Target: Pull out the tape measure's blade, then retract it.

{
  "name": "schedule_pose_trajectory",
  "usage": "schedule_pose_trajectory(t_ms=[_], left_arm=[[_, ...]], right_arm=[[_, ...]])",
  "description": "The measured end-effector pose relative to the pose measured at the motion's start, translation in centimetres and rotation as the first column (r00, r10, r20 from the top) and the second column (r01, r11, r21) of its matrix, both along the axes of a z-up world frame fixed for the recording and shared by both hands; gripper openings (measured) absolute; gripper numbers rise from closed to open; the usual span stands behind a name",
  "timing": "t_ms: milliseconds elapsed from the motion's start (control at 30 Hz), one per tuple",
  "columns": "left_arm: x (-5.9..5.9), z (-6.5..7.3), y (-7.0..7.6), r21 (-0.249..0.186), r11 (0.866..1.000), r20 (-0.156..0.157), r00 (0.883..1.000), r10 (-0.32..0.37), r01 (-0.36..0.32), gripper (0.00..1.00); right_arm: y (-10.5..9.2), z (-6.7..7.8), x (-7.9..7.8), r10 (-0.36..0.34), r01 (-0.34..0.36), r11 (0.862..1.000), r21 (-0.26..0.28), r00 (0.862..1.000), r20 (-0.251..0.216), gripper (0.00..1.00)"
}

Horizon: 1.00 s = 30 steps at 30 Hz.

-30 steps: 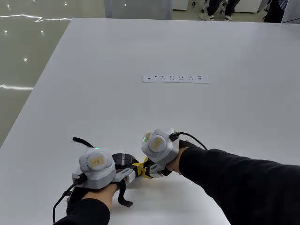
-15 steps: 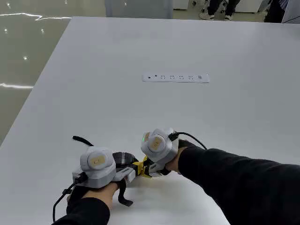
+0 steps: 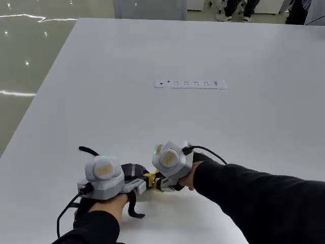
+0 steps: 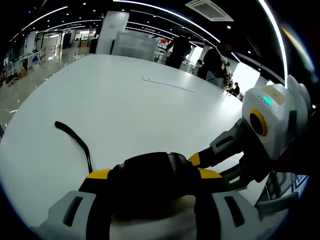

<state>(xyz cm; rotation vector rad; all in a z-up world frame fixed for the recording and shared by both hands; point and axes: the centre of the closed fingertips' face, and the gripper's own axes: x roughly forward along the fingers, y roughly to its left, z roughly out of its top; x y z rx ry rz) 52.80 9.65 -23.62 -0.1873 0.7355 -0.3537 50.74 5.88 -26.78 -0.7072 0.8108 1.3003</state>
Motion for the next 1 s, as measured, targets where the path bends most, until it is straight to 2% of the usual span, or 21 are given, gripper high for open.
schedule_pose_trajectory(t_ms=[100, 167, 267, 300, 367, 400, 500, 533, 567, 600, 633, 700, 733, 767, 833, 867, 933, 967, 1000], left_arm=[[0.1, 0.4, 0.1, 0.011, 1.0, 0.015, 1.0, -0.021, 0.02, 0.62], [0.3, 0.9, 0.4, 0.002, 1.0, 0.021, 1.0, -0.021, 0.021, 0.63], [0.3, 1.4, 0.8, 0.009, 0.999, 0.029, 0.999, -0.037, 0.036, 0.69], [0.3, 1.6, 1.2, 0.021, 0.999, 0.042, 0.998, -0.049, 0.048, 0.73], [0.3, 2.2, 1.5, 0.017, 0.997, 0.076, 0.994, -0.077, 0.076, 0.72], [0.0, 2.4, 1.8, 0.028, 0.994, 0.085, 0.991, -0.106, 0.104, 0.69], [-0.3, 2.3, 2.6, 0.066, 0.987, 0.091, 0.984, -0.15, 0.145, 0.76], [-0.4, 2.4, 2.8, 0.069, 0.985, 0.09, 0.982, -0.166, 0.161, 0.76], [-0.7, 2.5, 3.0, 0.082, 0.977, 0.096, 0.974, -0.205, 0.198, 0.76], [-1.0, 2.6, 2.6, 0.083, 0.966, 0.105, 0.962, -0.254, 0.246, 0.81], [-1.6, 2.7, 2.3, 0.088, 0.948, 0.112, 0.943, -0.315, 0.306, 0.88], [-2.4, 2.5, 2.5, 0.097, 0.94, 0.091, 0.937, -0.336, 0.327, 0.99], [-3.0, 2.5, 2.4, 0.091, 0.928, 0.079, 0.927, -0.368, 0.361, 0.98], [-3.1, 2.9, 2.5, 0.078, 0.928, 0.096, 0.924, -0.37, 0.363, 0.99], [-3.5, 3.2, 3.1, 0.089, 0.921, 0.096, 0.917, -0.387, 0.379, 0.99], [-3.7, 3.5, 3.2, 0.084, 0.912, 0.109, 0.906, -0.408, 0.401, 0.99], [-3.8, 3.8, 3.6, 0.094, 0.907, 0.12, 0.9, -0.419, 0.41, 0.99], [-3.7, 4.2, 3.8, 0.1, 0.895, 0.152, 0.882, -0.445, 0.435, 0.99], [-4.0, 4.5, 3.7, 0.076, 0.892, 0.161, 0.877, -0.453, 0.446, 0.99]], right_arm=[[-0.2, 0.5, -0.2, -0.012, 0.012, 1.0, 0.012, 1.0, -0.012, 0.12], [-0.4, 0.9, -0.2, -0.015, 0.015, 1.0, 0.023, 1.0, -0.003, 0.13], [-0.9, 1.5, -0.5, -0.038, 0.039, 0.998, 0.04, 0.999, -0.023, 0.14], [-1.3, 1.8, -0.5, -0.062, 0.064, 0.997, 0.045, 0.998, -0.033, 0.14], [-1.8, 2.1, -0.6, -0.068, 0.069, 0.996, 0.059, 0.997, -0.022, 0.16], [-2.3, 2.2, -0.8, -0.076, 0.078, 0.995, 0.062, 0.997, -0.024, 0.16], [-3.3, 2.9, -1.1, -0.09, 0.091, 0.993, 0.078, 0.996, -0.012, 0.17], [-3.7, 3.2, -1.2, -0.099, 0.099, 0.991, 0.085, 0.995, -0.011, 0.18], [-4.2, 3.5, -1.3, -0.116, 0.117, 0.988, 0.099, 0.993, -0.014, 0.19], [-4.6, 3.7, -1.4, -0.122, 0.123, 0.987, 0.107, 0.992, -0.014, 0.19], [-5.3, 3.9, -1.7, -0.129, 0.129, 0.986, 0.109, 0.992, -0.015, 0.19], [-6.2, 4.1, -1.9, -0.136, 0.137, 0.984, 0.11, 0.991, -0.013, 0.2], [-6.8, 4.2, -2.1, -0.145, 0.146, 0.983, 0.113, 0.989, -0.011, 0.21], [-7.2, 4.3, -2.2, -0.153, 0.153, 0.982, 0.114, 0.988, -0.008, 0.22], [-8.3, 4.6, -2.4, -0.171, 0.171, 0.979, 0.115, 0.985, -0.005, 0.23], [-8.8, 4.8, -2.4, -0.181, 0.18, 0.977, 0.118, 0.983, 0.002, 0.23], [-9.5, 5.1, -2.4, -0.196, 0.194, 0.973, 0.124, 0.981, 0.004, 0.25], [-9.8, 5.4, -2.5, -0.212, 0.21, 0.968, 0.139, 0.977, -0.003, 0.26], [-10.0, 5.7, -2.6, -0.218, 0.217, 0.965, 0.148, 0.976, -0.009, 0.28]])
